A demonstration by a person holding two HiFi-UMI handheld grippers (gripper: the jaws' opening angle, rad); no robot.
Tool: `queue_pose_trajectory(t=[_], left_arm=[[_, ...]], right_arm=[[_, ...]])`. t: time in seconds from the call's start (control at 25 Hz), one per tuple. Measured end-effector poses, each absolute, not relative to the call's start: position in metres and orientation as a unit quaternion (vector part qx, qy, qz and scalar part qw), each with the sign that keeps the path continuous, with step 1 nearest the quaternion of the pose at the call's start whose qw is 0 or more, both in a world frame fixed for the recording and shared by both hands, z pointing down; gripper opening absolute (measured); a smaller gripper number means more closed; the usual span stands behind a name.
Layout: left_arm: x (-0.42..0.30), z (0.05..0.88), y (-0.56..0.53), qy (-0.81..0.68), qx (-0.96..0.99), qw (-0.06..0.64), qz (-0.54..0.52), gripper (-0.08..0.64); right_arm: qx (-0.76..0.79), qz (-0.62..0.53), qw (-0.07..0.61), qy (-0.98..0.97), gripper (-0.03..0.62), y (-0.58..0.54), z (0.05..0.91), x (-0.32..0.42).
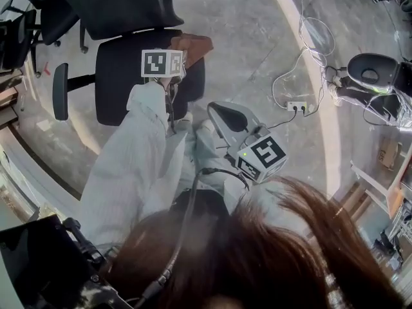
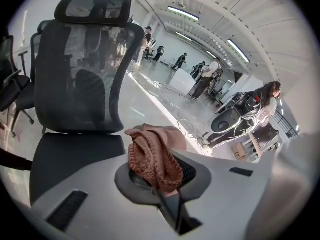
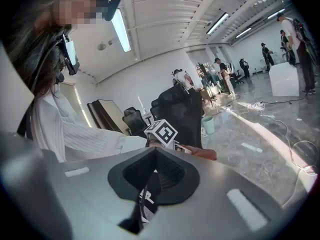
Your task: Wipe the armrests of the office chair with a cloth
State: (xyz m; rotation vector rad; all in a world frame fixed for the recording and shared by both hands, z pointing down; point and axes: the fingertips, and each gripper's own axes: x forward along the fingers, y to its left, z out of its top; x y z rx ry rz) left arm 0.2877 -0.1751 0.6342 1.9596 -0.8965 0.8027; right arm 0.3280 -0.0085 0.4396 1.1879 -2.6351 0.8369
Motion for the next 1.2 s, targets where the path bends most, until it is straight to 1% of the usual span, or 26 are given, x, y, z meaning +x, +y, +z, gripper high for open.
queue_pose_trajectory(t=[0.2, 0.52, 0.68, 0.76, 0.92, 1.2], left_arm=[[0.280, 0.625, -0.124, -0.330, 0.781, 0.429, 0.310, 0.037], [0.268, 0.608, -0.031, -0.308, 0.796, 0.410, 0.320, 0.037], [0.263, 0.607, -0.003, -0.301, 0.796, 0.413, 0.323, 0.037], [0.260, 0.607, -0.002, -0.301, 0.798, 0.409, 0.323, 0.037], [0.262, 0.610, -0.024, -0.308, 0.811, 0.378, 0.324, 0.037], [0.280, 0.618, -0.103, -0.322, 0.813, 0.362, 0.323, 0.037]], right_arm=[[0.406, 0.274, 0.057, -0.870, 0.002, 0.000, 0.433, 0.327], [0.410, 0.278, 0.052, -0.867, 0.002, 0.019, 0.436, 0.325], [0.402, 0.277, 0.058, -0.871, 0.002, 0.025, 0.435, 0.310], [0.396, 0.274, 0.064, -0.874, 0.002, 0.026, 0.435, 0.302], [0.389, 0.271, 0.078, -0.877, 0.002, 0.028, 0.443, 0.295], [0.383, 0.271, 0.123, -0.875, 0.002, 0.010, 0.463, 0.286]])
